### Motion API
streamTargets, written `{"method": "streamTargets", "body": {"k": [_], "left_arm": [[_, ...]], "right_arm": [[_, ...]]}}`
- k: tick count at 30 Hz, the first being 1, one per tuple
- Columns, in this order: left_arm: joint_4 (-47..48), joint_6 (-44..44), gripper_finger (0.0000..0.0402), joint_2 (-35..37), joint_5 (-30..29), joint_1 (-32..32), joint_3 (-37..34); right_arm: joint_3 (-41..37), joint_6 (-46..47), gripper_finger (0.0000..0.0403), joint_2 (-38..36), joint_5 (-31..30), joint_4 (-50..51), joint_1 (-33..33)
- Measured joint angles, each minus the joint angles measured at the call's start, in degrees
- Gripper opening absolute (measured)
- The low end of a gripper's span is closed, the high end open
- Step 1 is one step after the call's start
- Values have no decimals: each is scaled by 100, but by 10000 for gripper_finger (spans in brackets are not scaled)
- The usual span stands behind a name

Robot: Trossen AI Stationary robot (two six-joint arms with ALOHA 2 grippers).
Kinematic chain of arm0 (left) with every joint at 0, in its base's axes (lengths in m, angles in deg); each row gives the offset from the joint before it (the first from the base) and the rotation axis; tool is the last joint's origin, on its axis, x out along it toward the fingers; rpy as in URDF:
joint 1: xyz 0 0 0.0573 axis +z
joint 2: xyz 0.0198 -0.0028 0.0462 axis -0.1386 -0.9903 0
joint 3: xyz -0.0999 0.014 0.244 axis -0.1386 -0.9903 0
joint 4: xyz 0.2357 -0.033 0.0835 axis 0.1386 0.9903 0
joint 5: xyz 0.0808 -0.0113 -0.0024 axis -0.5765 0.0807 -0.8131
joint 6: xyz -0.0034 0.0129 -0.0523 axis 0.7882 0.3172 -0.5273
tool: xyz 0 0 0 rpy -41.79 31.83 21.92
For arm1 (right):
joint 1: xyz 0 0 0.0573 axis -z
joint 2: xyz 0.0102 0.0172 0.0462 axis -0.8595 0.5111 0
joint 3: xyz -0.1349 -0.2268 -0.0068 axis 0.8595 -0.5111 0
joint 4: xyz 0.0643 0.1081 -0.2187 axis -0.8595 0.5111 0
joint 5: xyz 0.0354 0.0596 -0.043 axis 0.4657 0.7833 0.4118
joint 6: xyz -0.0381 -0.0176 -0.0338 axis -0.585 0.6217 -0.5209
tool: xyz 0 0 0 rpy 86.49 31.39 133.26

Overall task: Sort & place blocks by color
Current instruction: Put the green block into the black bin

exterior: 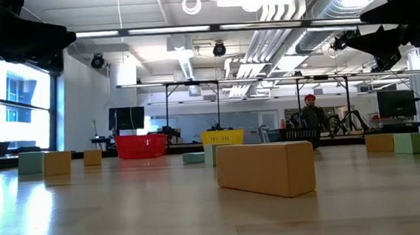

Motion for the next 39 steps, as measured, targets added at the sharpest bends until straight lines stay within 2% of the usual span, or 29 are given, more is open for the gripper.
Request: {"method": "streamTargets", "body": {"k": [11,20,27,33,39], "left_arm": [[0,0,88,2,0,2,-2],[-2,-44,88,2,0,2,-2],[-71,-47,88,2,-7,2,-2],[-85,-87,87,2,-15,0,-2],[-85,-339,88,2,-52,2,-2]], "right_arm": [[0,-418,240,0,-542,-677,0],[0,-698,240,0,-1373,-992,0],[304,-1261,240,0,-1586,-1131,0],[1049,-1407,240,9,-2035,109,0],[1851,-403,240,142,-2479,1987,0]]}}
